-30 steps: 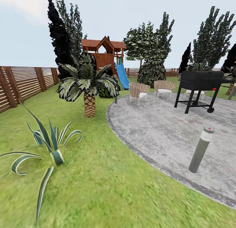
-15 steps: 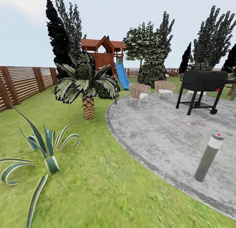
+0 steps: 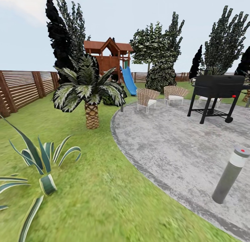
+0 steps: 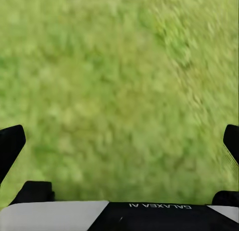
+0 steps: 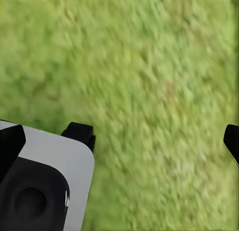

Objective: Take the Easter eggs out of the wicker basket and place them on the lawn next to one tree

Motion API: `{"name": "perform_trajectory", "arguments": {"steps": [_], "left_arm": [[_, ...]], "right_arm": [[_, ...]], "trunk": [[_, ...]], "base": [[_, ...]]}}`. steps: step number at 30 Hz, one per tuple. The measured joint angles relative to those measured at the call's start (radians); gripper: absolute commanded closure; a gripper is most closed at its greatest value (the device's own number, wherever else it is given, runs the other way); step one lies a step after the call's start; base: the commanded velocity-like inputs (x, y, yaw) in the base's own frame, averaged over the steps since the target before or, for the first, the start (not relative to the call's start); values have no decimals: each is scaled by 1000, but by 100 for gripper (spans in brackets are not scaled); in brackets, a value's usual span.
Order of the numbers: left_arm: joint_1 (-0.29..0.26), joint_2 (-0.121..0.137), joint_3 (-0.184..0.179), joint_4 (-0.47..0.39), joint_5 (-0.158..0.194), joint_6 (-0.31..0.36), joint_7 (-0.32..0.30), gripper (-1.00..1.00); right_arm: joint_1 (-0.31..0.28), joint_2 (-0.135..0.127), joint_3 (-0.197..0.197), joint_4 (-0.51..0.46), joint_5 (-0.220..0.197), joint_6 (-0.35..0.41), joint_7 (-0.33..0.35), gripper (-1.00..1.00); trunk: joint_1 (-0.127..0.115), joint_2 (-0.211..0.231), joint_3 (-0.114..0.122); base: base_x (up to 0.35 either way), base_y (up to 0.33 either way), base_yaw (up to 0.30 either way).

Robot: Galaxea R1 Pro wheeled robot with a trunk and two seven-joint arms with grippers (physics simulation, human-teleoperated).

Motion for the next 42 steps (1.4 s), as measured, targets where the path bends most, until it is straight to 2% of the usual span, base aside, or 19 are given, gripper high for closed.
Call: {"name": "perform_trajectory", "arguments": {"steps": [42], "left_arm": [[0,0,0,0,0,0,-2,-100]], "right_arm": [[0,0,0,0,0,0,0,-100]], "trunk": [[0,0,0]], "base": [[341,0,-68]]}}
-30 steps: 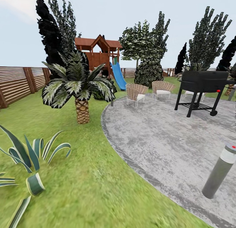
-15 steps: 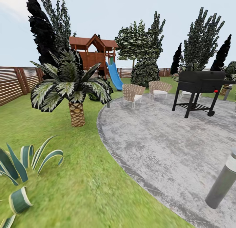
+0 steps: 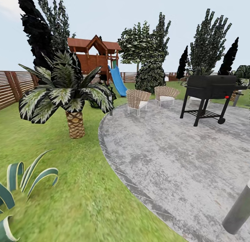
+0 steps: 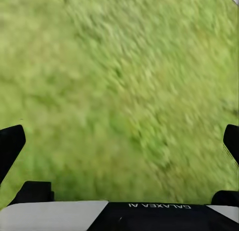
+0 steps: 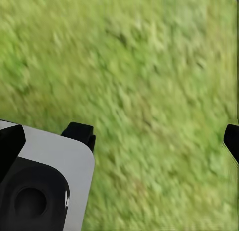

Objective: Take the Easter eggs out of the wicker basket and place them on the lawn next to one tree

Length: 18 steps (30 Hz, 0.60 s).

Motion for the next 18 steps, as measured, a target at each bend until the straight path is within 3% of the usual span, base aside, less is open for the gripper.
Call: {"name": "perform_trajectory", "arguments": {"steps": [18], "left_arm": [[0,0,0,0,0,0,-1,-100]], "right_arm": [[0,0,0,0,1,0,0,-100]], "trunk": [[0,0,0]], "base": [[342,0,-63]]}}
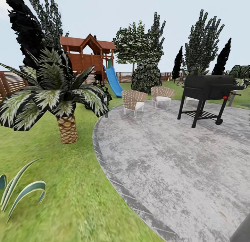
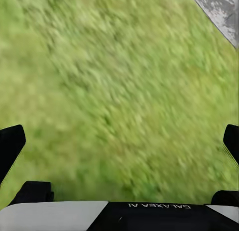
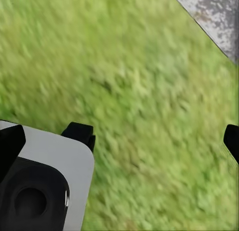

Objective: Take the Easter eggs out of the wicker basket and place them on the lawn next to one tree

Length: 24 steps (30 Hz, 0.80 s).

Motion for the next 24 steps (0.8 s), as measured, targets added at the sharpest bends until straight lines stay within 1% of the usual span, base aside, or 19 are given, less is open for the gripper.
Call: {"name": "perform_trajectory", "arguments": {"steps": [6,13,24], "left_arm": [[0,0,0,0,0,0,0,-100],[0,0,0,0,0,0,0,-100],[0,0,0,0,0,0,0,-100]], "right_arm": [[0,0,0,0,-1,0,0,-100],[0,0,0,0,-1,0,0,-100],[0,0,-1,0,-1,0,0,-100]], "trunk": [[0,0,0],[0,0,0],[0,0,0]], "base": [[342,13,-70],[341,128,-119],[342,150,-192]]}}
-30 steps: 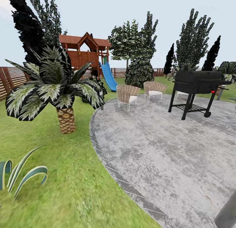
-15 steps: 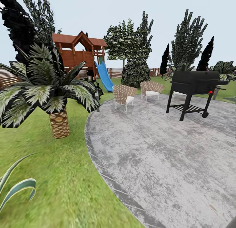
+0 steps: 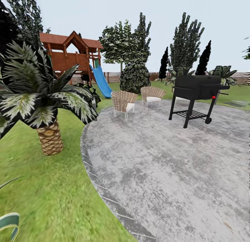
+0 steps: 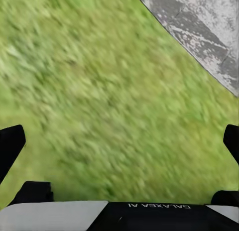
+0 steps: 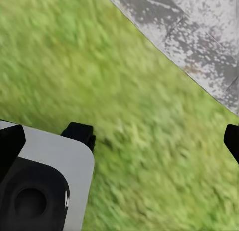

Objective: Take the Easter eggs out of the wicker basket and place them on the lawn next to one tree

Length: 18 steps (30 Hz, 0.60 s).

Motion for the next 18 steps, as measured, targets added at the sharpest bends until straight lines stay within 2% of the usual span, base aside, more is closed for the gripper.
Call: {"name": "perform_trajectory", "arguments": {"steps": [18], "left_arm": [[0,0,0,0,-2,-12,0,-100]], "right_arm": [[0,0,0,0,-1,0,-1,-100]], "trunk": [[0,0,0]], "base": [[342,153,-265]]}}
